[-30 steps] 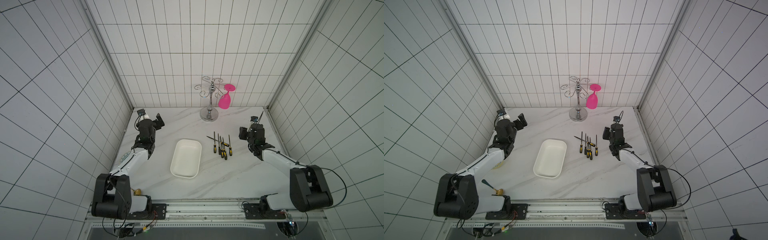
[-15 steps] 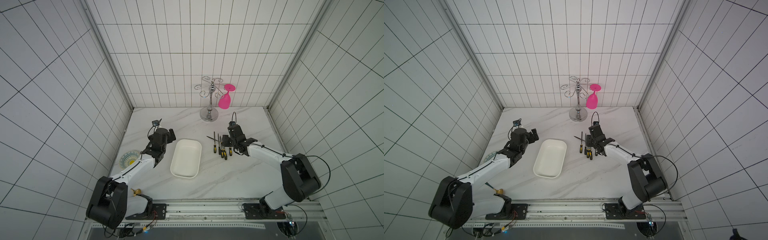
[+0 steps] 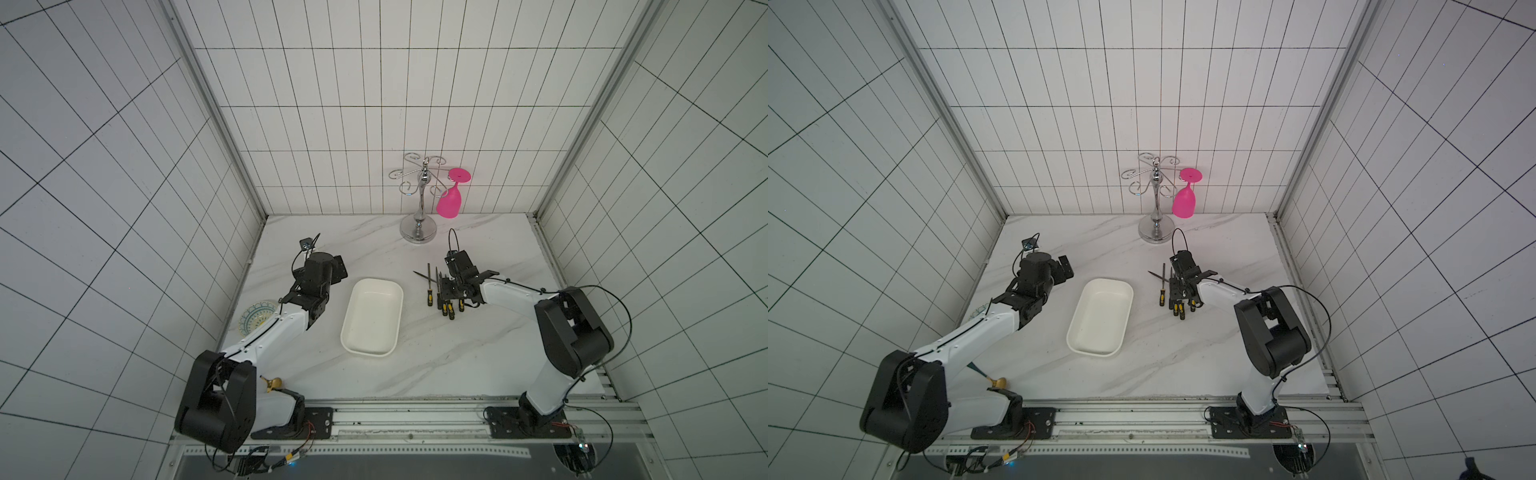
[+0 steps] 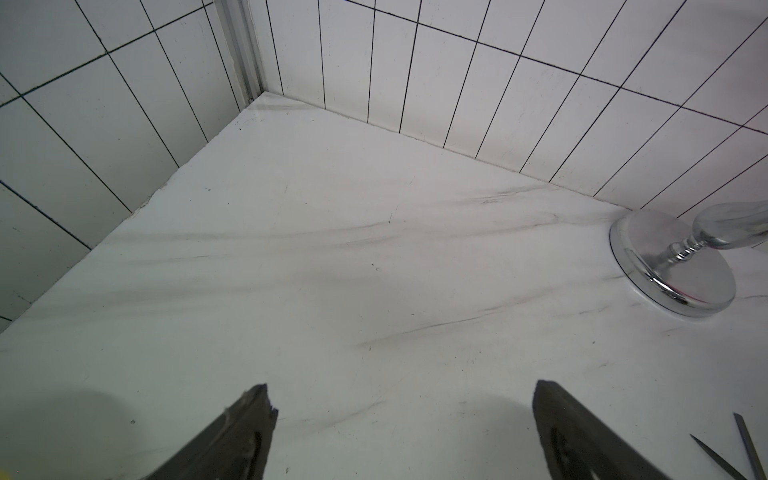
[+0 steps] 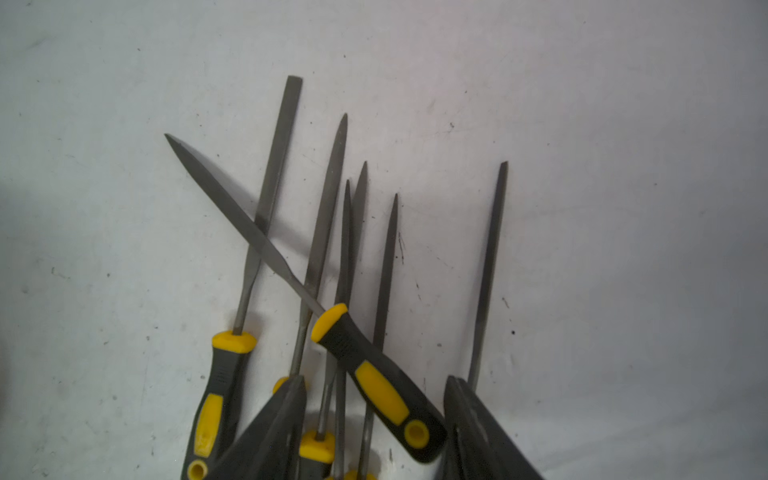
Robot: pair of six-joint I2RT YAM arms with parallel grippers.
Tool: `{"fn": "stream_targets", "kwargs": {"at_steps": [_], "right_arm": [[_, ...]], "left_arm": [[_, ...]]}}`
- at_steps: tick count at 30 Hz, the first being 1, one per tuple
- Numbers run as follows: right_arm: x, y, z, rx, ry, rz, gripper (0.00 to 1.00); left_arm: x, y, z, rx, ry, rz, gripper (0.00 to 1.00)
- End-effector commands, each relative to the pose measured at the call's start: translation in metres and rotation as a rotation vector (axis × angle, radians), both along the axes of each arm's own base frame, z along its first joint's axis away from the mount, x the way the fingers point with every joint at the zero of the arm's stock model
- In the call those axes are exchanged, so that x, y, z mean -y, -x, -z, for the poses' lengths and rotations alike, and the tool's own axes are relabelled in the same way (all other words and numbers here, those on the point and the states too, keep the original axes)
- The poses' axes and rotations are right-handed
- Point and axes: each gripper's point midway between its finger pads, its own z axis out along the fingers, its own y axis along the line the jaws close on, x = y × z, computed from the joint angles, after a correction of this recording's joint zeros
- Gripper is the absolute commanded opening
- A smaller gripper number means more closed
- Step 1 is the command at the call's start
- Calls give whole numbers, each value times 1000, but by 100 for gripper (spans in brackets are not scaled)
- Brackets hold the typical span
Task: Put the file tool into the storage box
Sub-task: Pick up the file tool from the center of the board.
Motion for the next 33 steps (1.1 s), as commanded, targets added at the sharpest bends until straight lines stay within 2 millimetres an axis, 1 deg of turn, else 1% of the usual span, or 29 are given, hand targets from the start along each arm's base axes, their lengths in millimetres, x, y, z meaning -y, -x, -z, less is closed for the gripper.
{"fn": "stream_targets", "kwargs": {"at_steps": [1,5,9,13,17,19,22,25,27,29,31,33], "right_arm": [[-5,-8,-1,10,19,-19,55],[-6,-5,6,-11,15,-23,49],[-9,-2,8,-17,-9,-28,35],[-9,-3,1,1,-20,-28,24],[-11,-2,-7,8,-45,-26,17],[-15,1,-13,7,-73,-31,15],[-18,2,-30,28,-115,-28,14],[-23,4,-55,62,-176,-34,13],[-37,13,-67,47,-250,-81,13],[-58,30,-73,-2,-342,-174,13],[-79,52,-77,-50,-416,-280,13],[-98,75,-81,-74,-455,-385,13]], "left_arm": [[0,-3,-8,14,11,-4,99],[-2,-3,-8,17,11,-8,99],[-3,-3,-8,16,12,-13,99],[-3,-2,-9,19,16,-14,99],[-1,-3,-9,18,22,-4,99],[-1,-3,-9,18,23,-1,99],[2,-4,-10,23,36,15,99],[14,-7,-12,31,74,76,99],[28,-10,-12,37,128,147,99],[45,-13,-13,45,198,221,99],[69,-14,-17,51,275,333,99],[92,-14,-20,46,379,407,98]]}}
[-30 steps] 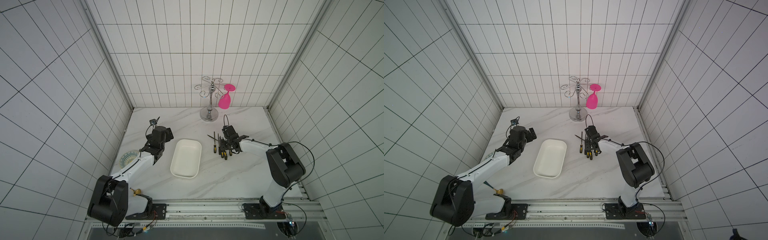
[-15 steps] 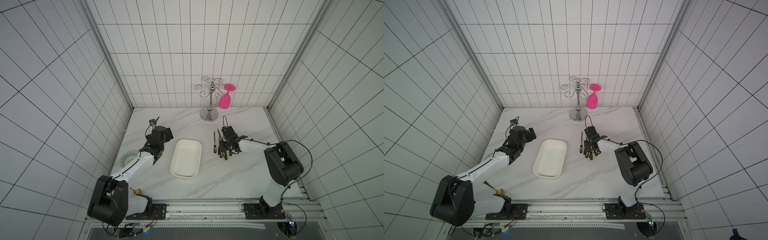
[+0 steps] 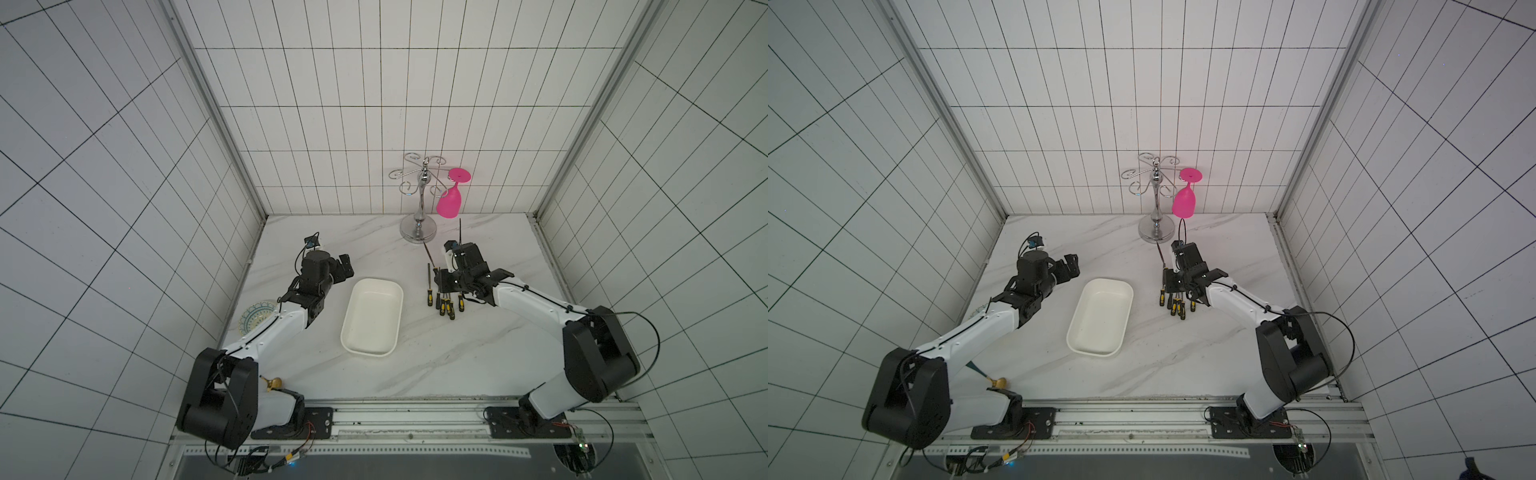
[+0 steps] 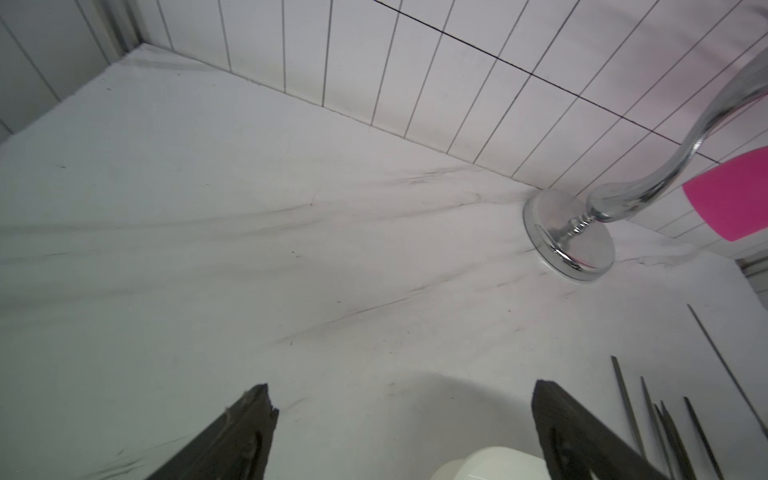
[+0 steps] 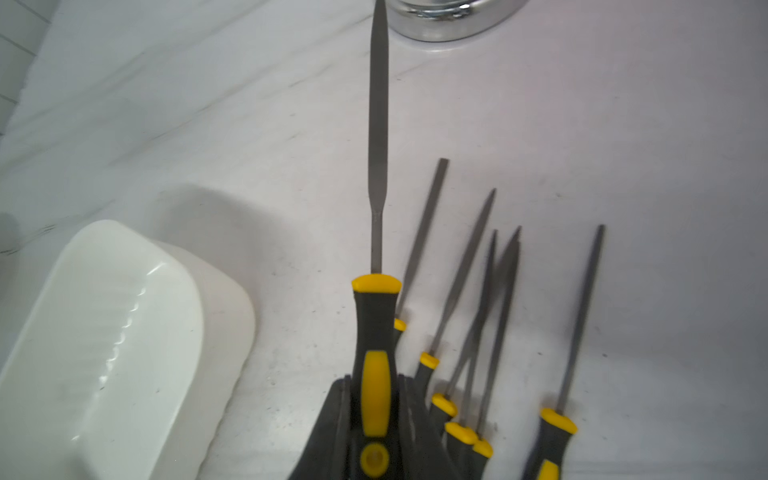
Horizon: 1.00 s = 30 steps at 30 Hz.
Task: Put the file tool into the storage box
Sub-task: Pick up the file tool from the center of the board.
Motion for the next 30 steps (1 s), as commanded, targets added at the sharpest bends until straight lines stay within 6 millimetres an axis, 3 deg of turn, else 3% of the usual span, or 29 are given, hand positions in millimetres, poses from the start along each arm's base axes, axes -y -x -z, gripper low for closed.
{"fn": "stream_targets", "kwargs": {"at_steps": [1,4,9,16,26,30], "right_arm": [[-42,51,-5,-70,-112,-229,13],[-56,67,-11,-51,-109,-300,13],[-68,71,-26,-27,-124,-331,13],[-76,74,-35,-8,-143,-354,13],[-85,79,-57,39,-177,-382,13],[-82,76,-58,53,-168,-367,13]], "left_arm": [[51,-4,-21,33,206,193,98],[82,0,-20,16,282,255,98],[128,13,-9,-33,290,343,98],[145,19,5,-77,336,362,92],[174,11,6,-113,469,418,59],[186,13,4,-121,485,461,27]]}}
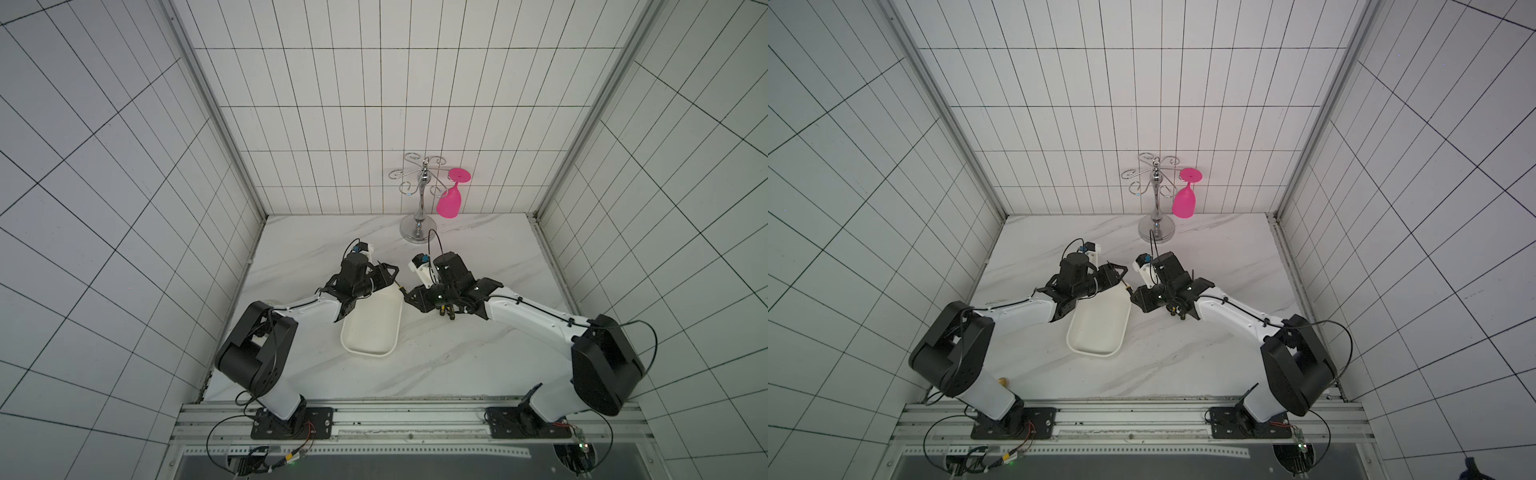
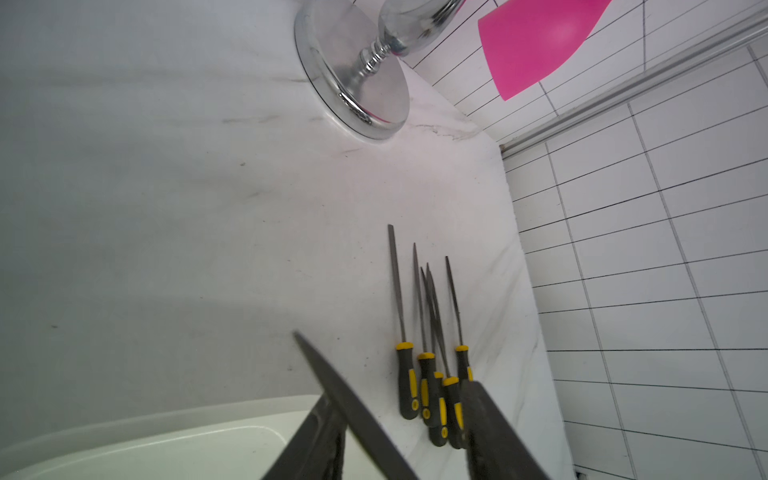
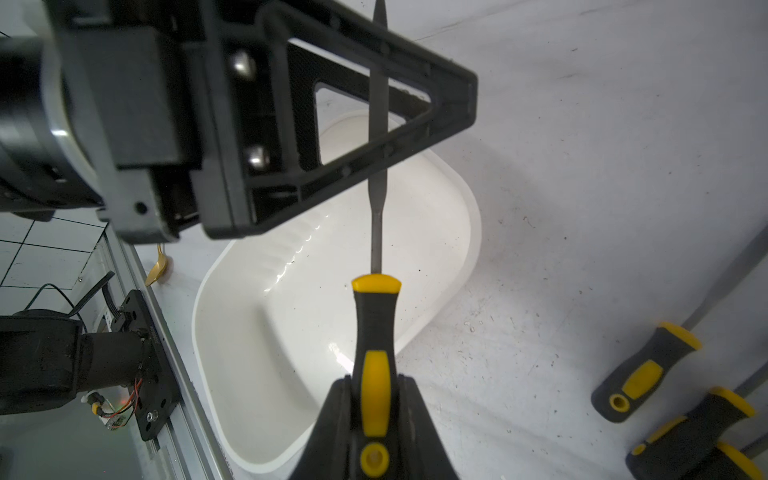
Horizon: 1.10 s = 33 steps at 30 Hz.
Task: Put the file tool into the storage box
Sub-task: Pick up the file tool from the center of the board, then place the file tool in the storage box.
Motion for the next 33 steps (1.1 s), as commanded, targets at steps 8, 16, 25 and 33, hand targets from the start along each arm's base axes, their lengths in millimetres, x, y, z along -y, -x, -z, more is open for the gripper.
{"fn": "stream_targets", "kwargs": {"at_steps": [8,16,25,33], "right_arm": [[-3,-12,-44,112,-57,38,46],[32,-41,-53,273,23,233,62],[66,-63,-31,246,119,398,62],[91,-71,-5,164,179,477,61]], "left_arm": [[1,22,-36,75,-19,72,0],[-59,69,-22,74,-392,72,0],[-43,103,41,-25,-576,146,0],[-20,98,72,-117,-594,178,0]]}}
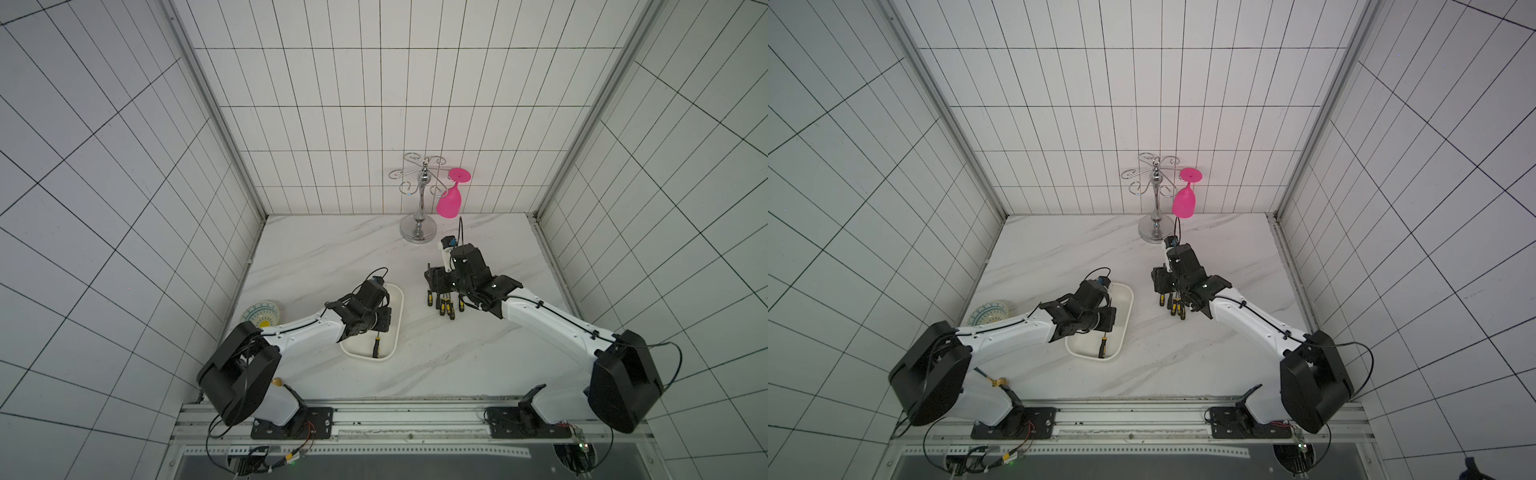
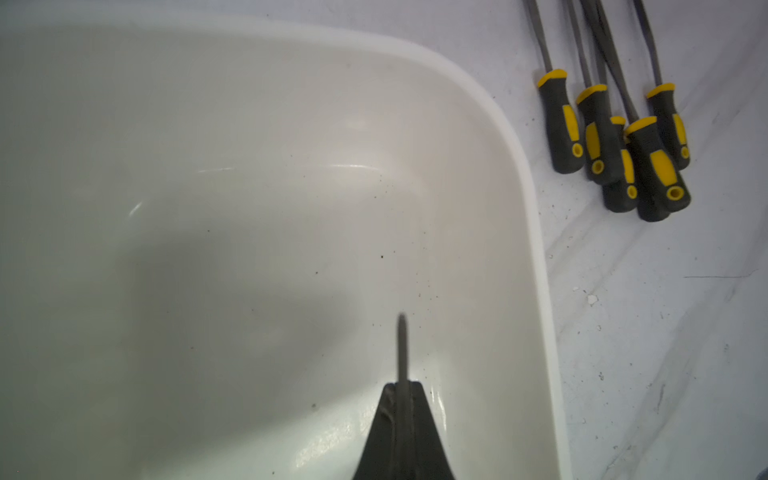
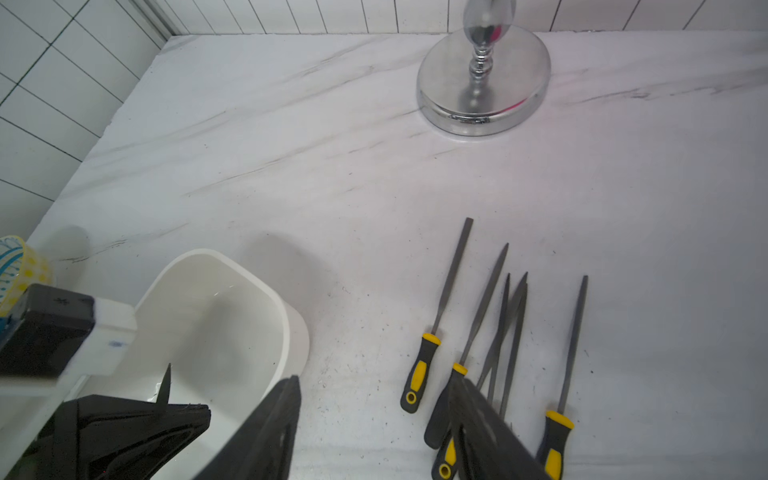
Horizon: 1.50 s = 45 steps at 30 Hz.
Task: Put the file tool into the storage box
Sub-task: Place the file tool in the storage box, then pick up the file tool from the center of the board.
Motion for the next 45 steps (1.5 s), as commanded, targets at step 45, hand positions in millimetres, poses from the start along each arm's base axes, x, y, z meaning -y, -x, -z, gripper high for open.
{"fn": "stream_targets", "kwargs": {"at_steps": [45], "right_arm": [[6,6,165,-335,253,-16,25]], "left_arm": [[-40,-51,-54,177,51,-344,39]]}}
